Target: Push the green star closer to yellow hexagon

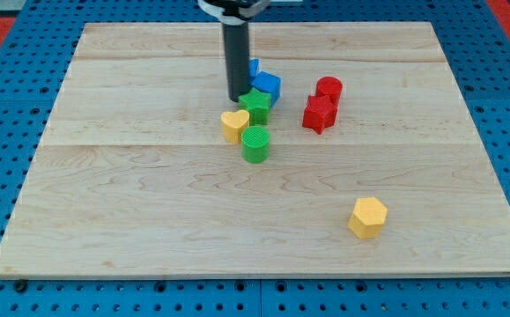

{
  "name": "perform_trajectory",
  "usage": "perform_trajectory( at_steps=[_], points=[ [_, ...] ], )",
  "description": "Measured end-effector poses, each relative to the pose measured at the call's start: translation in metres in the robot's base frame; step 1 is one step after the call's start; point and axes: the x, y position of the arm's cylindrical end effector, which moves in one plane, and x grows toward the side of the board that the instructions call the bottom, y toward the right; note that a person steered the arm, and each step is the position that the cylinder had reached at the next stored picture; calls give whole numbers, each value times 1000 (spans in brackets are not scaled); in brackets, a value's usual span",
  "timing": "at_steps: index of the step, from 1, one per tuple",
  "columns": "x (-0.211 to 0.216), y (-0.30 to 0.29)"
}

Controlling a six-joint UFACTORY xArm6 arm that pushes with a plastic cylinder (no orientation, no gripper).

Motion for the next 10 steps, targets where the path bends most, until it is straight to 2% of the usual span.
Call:
perform_trajectory(
  at_steps=[2, 3, 4, 6, 7, 8, 9, 10],
  points=[
    [89, 29],
    [116, 76],
    [124, 94],
    [51, 44],
    [42, 72],
    [67, 124],
    [114, 117],
    [133, 115]
  ],
)
